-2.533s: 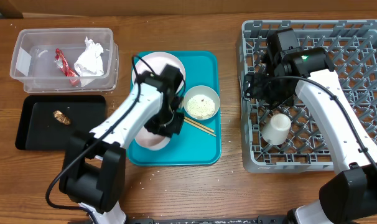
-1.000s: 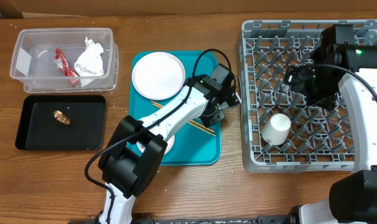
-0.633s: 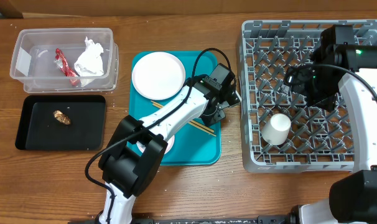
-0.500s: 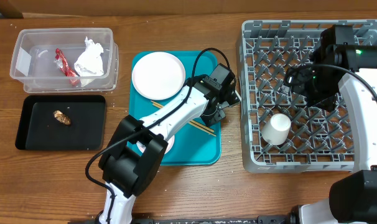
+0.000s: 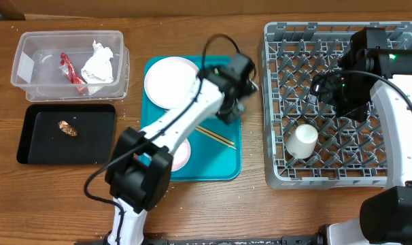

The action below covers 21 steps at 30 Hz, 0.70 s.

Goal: Sort waste into correct bins and load items into the dishwasher
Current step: 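Grasp the bowl of rice with left gripper, then pour the rice onto the black tray with left gripper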

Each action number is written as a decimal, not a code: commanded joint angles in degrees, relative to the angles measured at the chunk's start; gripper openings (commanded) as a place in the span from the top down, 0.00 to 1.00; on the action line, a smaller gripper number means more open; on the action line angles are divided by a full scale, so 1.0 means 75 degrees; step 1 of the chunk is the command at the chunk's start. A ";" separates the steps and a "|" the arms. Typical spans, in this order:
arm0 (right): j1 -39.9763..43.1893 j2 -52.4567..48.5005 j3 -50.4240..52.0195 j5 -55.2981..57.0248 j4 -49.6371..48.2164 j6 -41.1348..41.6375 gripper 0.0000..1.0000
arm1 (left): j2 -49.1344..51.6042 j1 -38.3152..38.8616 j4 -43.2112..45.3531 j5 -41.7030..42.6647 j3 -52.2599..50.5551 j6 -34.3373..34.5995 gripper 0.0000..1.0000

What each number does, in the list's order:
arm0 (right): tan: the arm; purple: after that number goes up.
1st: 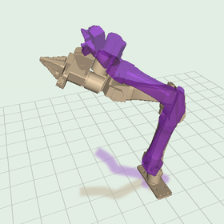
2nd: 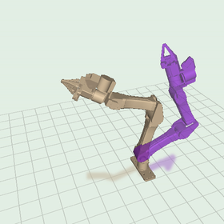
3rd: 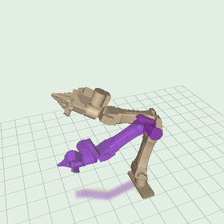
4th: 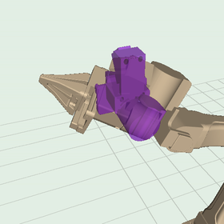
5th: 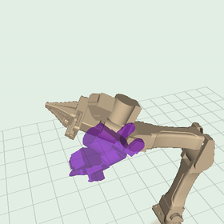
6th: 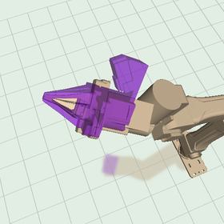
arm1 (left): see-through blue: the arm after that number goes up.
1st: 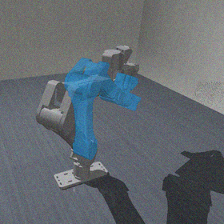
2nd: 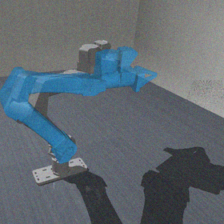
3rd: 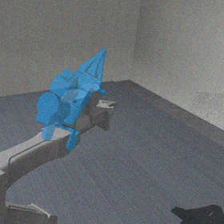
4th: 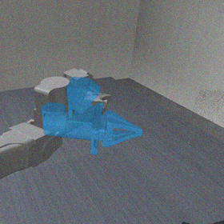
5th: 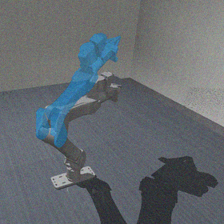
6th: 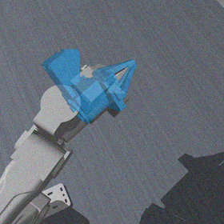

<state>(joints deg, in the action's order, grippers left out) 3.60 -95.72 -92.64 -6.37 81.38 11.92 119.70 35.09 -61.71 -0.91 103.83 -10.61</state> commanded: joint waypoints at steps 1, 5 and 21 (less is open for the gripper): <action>-0.0012 0.0248 -0.0207 0.0041 -0.0003 -0.0064 0.04 | -0.0090 -0.0618 -0.1265 -0.0082 0.1830 0.1492 0.96; -0.0012 0.0248 -0.0207 0.0041 -0.0003 -0.0061 0.04 | -0.0090 -0.1475 -0.2771 0.0629 0.3188 0.1871 0.96; -0.0012 0.0248 -0.0201 0.0038 0.0003 -0.0058 0.03 | -0.0490 -0.5450 -0.4680 0.3130 0.2675 0.0090 0.96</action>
<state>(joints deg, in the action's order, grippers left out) 3.60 -95.72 -92.68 -6.39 81.58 11.92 119.50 -3.05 -96.44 14.90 127.79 -4.43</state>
